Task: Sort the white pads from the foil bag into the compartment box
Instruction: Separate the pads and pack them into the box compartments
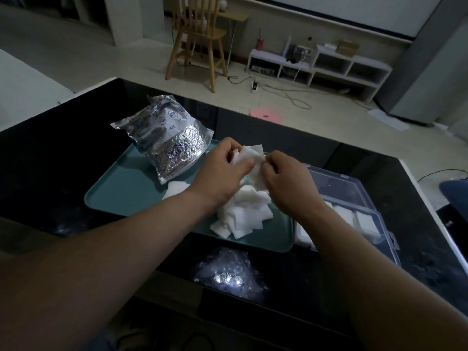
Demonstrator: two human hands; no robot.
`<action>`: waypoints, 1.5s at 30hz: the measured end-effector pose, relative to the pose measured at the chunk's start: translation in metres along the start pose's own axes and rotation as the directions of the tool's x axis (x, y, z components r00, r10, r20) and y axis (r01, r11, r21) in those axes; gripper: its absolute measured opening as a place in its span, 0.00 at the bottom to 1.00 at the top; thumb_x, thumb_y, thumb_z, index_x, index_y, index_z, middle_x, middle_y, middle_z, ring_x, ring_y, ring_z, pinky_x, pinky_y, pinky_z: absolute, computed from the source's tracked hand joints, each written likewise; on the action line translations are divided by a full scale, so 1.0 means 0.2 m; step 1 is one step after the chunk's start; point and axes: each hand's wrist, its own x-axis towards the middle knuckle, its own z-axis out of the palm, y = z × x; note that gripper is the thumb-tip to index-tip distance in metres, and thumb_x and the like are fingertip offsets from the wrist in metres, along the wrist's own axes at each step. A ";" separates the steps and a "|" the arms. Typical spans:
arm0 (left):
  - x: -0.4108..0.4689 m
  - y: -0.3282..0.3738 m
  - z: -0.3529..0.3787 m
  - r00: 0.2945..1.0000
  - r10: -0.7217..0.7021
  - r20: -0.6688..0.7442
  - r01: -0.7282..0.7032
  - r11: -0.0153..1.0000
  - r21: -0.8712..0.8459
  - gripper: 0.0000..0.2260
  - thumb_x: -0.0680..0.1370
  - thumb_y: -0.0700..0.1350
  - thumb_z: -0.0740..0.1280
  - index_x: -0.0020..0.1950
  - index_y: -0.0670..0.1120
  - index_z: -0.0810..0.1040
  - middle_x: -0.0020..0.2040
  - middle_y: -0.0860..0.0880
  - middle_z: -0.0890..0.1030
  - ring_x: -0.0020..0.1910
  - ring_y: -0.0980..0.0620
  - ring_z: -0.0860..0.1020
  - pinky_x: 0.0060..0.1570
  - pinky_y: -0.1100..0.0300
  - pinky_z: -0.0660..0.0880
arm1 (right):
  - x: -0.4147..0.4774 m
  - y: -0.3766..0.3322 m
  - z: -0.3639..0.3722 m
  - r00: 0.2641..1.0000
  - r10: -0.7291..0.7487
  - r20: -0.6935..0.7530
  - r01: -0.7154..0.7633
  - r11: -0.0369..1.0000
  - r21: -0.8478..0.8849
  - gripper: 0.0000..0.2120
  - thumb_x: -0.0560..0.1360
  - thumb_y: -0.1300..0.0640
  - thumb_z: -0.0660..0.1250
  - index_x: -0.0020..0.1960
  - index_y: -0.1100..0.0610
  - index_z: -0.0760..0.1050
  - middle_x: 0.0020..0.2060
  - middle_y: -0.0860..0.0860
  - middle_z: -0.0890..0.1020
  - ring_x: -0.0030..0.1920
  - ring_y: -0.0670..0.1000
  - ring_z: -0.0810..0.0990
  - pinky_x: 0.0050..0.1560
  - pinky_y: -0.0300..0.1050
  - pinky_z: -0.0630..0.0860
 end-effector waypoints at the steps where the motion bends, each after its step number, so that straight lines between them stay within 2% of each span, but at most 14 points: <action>1: 0.01 0.01 0.00 0.999 -0.052 -0.012 0.051 0.995 -0.090 0.07 0.77 0.42 0.71 0.48 0.43 0.74 0.41 0.39 0.79 0.35 0.49 0.77 0.34 0.53 0.76 | 0.00 0.01 -0.01 1.000 0.006 -0.007 -0.006 1.000 0.003 0.11 0.85 0.52 0.58 0.50 0.53 0.77 0.41 0.47 0.81 0.41 0.50 0.80 0.46 0.58 0.82; 4: 0.05 0.04 -0.02 0.972 -0.233 -0.038 0.207 0.919 -0.337 0.06 0.78 0.36 0.66 0.49 0.46 0.73 0.40 0.45 0.76 0.31 0.54 0.73 0.27 0.62 0.67 | 0.01 0.04 -0.03 0.998 0.058 -0.027 -0.058 0.998 0.004 0.10 0.85 0.51 0.59 0.55 0.54 0.77 0.47 0.49 0.81 0.45 0.51 0.80 0.50 0.57 0.82; 7: 0.05 0.07 -0.04 0.934 -0.358 -0.014 0.289 0.775 -0.563 0.07 0.78 0.34 0.61 0.55 0.39 0.75 0.44 0.44 0.79 0.33 0.53 0.77 0.27 0.65 0.73 | 0.02 0.06 -0.06 0.993 0.113 -0.023 -0.112 0.992 0.052 0.10 0.85 0.53 0.59 0.57 0.55 0.78 0.50 0.51 0.81 0.45 0.50 0.78 0.48 0.53 0.81; 9: 0.06 0.06 -0.05 0.915 -0.402 0.029 0.331 0.710 -0.622 0.06 0.78 0.33 0.59 0.50 0.38 0.75 0.47 0.41 0.81 0.39 0.50 0.78 0.31 0.62 0.76 | 0.02 0.07 -0.07 0.992 0.125 -0.016 -0.122 0.986 0.111 0.10 0.85 0.54 0.60 0.57 0.55 0.78 0.50 0.51 0.80 0.45 0.48 0.78 0.44 0.47 0.78; 13: 0.08 0.04 -0.05 0.897 -0.435 0.082 0.382 0.669 -0.638 0.03 0.77 0.36 0.63 0.48 0.43 0.73 0.36 0.45 0.79 0.38 0.49 0.78 0.47 0.51 0.82 | 0.03 0.05 -0.09 0.988 0.152 -0.007 -0.144 0.948 0.284 0.08 0.84 0.56 0.60 0.55 0.56 0.77 0.48 0.50 0.80 0.46 0.52 0.78 0.41 0.44 0.74; 17: 0.06 0.04 -0.02 0.892 -0.422 0.160 0.443 0.749 -0.493 0.08 0.80 0.40 0.67 0.57 0.50 0.75 0.41 0.47 0.73 0.33 0.53 0.74 0.29 0.59 0.77 | 0.04 0.05 -0.10 0.981 0.196 -0.013 -0.175 0.899 0.401 0.08 0.85 0.54 0.60 0.54 0.54 0.77 0.49 0.51 0.80 0.46 0.54 0.78 0.43 0.48 0.77; 23: 0.05 -0.01 0.00 0.910 -0.375 0.178 0.412 0.863 -0.292 0.02 0.81 0.46 0.70 0.51 0.49 0.78 0.46 0.46 0.78 0.33 0.54 0.75 0.30 0.61 0.74 | 0.04 0.05 -0.12 0.960 0.266 0.090 -0.268 0.769 0.580 0.09 0.84 0.59 0.60 0.56 0.59 0.78 0.46 0.55 0.80 0.43 0.53 0.76 0.42 0.47 0.74; 27: 0.05 0.01 0.01 0.867 -0.389 0.310 0.487 0.793 -0.366 0.14 0.78 0.56 0.73 0.54 0.49 0.75 0.45 0.46 0.76 0.36 0.51 0.73 0.33 0.60 0.69 | 0.02 0.07 -0.09 0.916 0.195 0.351 -0.391 0.640 0.662 0.15 0.83 0.59 0.60 0.63 0.67 0.77 0.48 0.60 0.78 0.47 0.57 0.76 0.46 0.49 0.72; 29: 0.05 0.01 0.01 0.855 -0.372 0.360 0.504 0.760 -0.411 0.14 0.78 0.54 0.73 0.57 0.49 0.74 0.48 0.44 0.78 0.44 0.44 0.77 0.43 0.52 0.74 | 0.01 0.07 -0.06 0.887 0.151 0.436 -0.428 0.621 0.656 0.14 0.83 0.59 0.60 0.63 0.67 0.77 0.50 0.62 0.79 0.49 0.59 0.75 0.47 0.50 0.72; 31: 0.05 0.01 0.01 0.864 -0.369 0.342 0.499 0.720 -0.483 0.07 0.80 0.47 0.71 0.53 0.47 0.74 0.44 0.44 0.81 0.44 0.44 0.80 0.46 0.50 0.78 | 0.00 0.05 -0.03 0.871 0.109 0.479 -0.440 0.607 0.661 0.11 0.84 0.60 0.62 0.60 0.65 0.78 0.51 0.63 0.79 0.50 0.60 0.76 0.49 0.54 0.72; 34: 0.06 0.01 -0.01 0.873 -0.409 0.265 0.485 0.681 -0.549 0.07 0.81 0.40 0.67 0.44 0.48 0.72 0.35 0.47 0.81 0.34 0.50 0.79 0.37 0.56 0.77 | 0.00 0.04 -0.01 0.872 0.096 0.480 -0.432 0.614 0.661 0.08 0.84 0.61 0.65 0.61 0.61 0.78 0.51 0.63 0.81 0.49 0.59 0.77 0.52 0.57 0.73; 39: 0.07 0.01 -0.04 0.855 -0.489 0.174 0.496 0.670 -0.553 0.05 0.79 0.37 0.64 0.48 0.47 0.72 0.36 0.47 0.82 0.33 0.50 0.81 0.35 0.59 0.76 | 0.01 0.06 -0.03 0.889 0.174 0.423 -0.447 0.523 0.725 0.10 0.84 0.62 0.64 0.62 0.59 0.81 0.49 0.56 0.85 0.46 0.54 0.80 0.47 0.48 0.74; 42: 0.06 0.01 -0.04 0.814 -0.528 0.241 0.562 0.616 -0.552 0.05 0.81 0.43 0.68 0.52 0.47 0.73 0.38 0.46 0.74 0.34 0.50 0.78 0.40 0.49 0.84 | 0.02 0.06 -0.03 0.887 0.235 0.397 -0.461 0.424 0.780 0.10 0.84 0.61 0.64 0.63 0.59 0.80 0.46 0.54 0.84 0.41 0.51 0.78 0.41 0.45 0.71; 45: 0.03 0.02 -0.02 0.777 -0.498 0.384 0.629 0.599 -0.495 0.14 0.80 0.53 0.71 0.60 0.47 0.78 0.46 0.44 0.77 0.35 0.52 0.80 0.33 0.57 0.82 | 0.02 0.05 -0.01 0.890 0.230 0.394 -0.456 0.422 0.784 0.10 0.84 0.61 0.65 0.63 0.59 0.81 0.44 0.54 0.84 0.39 0.49 0.78 0.40 0.44 0.70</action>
